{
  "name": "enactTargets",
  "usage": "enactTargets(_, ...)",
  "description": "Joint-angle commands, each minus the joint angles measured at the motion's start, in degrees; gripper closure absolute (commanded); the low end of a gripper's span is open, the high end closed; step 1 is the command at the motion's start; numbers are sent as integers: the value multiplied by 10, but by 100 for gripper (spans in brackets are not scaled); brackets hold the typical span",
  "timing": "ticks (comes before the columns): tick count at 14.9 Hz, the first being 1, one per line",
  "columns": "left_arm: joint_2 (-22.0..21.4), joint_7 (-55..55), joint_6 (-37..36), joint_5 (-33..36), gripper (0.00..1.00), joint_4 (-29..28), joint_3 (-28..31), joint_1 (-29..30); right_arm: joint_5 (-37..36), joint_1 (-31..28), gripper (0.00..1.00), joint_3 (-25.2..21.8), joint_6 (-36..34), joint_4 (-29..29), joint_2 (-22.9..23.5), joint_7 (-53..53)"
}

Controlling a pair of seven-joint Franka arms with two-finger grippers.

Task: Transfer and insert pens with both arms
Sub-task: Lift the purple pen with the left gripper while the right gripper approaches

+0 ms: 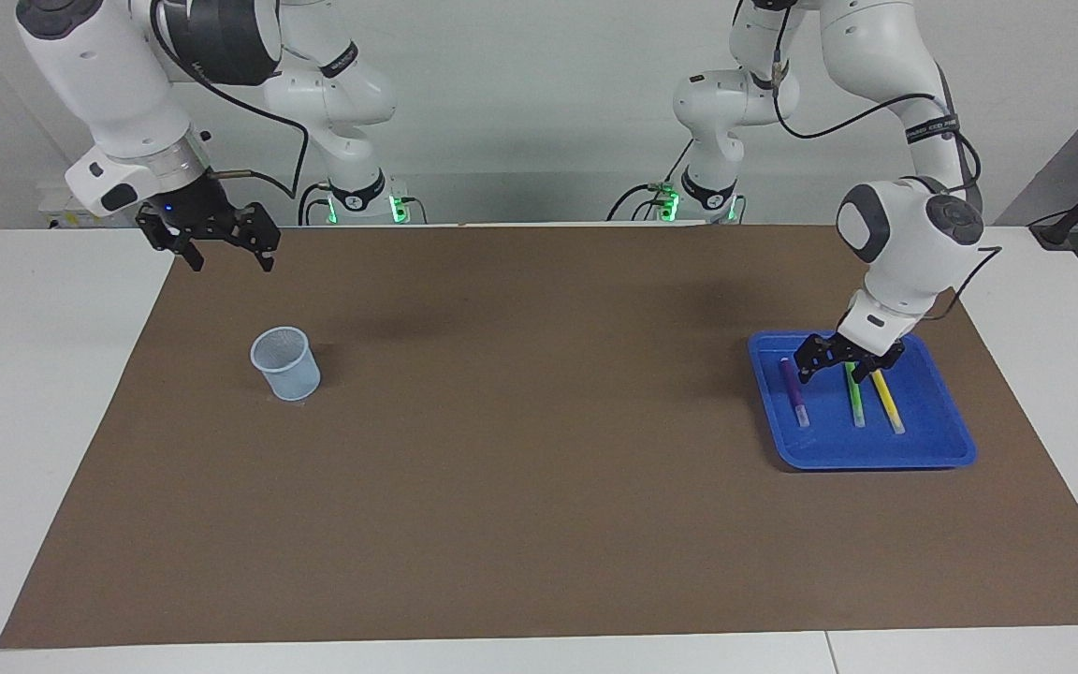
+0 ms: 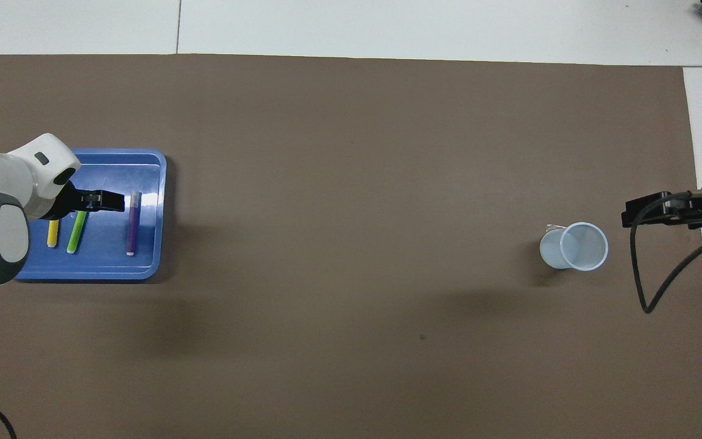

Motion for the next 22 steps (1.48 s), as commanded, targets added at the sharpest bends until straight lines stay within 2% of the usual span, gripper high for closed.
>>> enactTargets(1,21,10,35,-8,5,-3,4,-6,-4,-1,0,0,11,-7,-7,-7)
enactTargets(4,48,11,68,-8,7,-4,4,-9,-4,-1,0,0,11,-7,-7,-7)
enactTargets(7,50,11,70,-8,10,-6,4,-9,-4,-1,0,0,11,-7,-7,-7)
enactTargets(11,49,10,95,-8,21,-30,4,-11,-4,-1,0,0,11,-7,-7,-7)
enactTargets(14,46,8,89,-8,27,-41,4,-13,-4,-1,0,0,11,-7,-6,-7)
enactTargets(19,42,4,55,-8,27,-38,4,-14,-4,-1,0,0,11,-7,-7,-7)
enactTargets(20,42,4,55,-8,31,-38,4,-14,-4,-1,0,0,11,-7,-7,-7)
enactTargets(22,43,4,54,-8,54,-37,4,-13,-4,-1,0,0,11,-7,-7,-7)
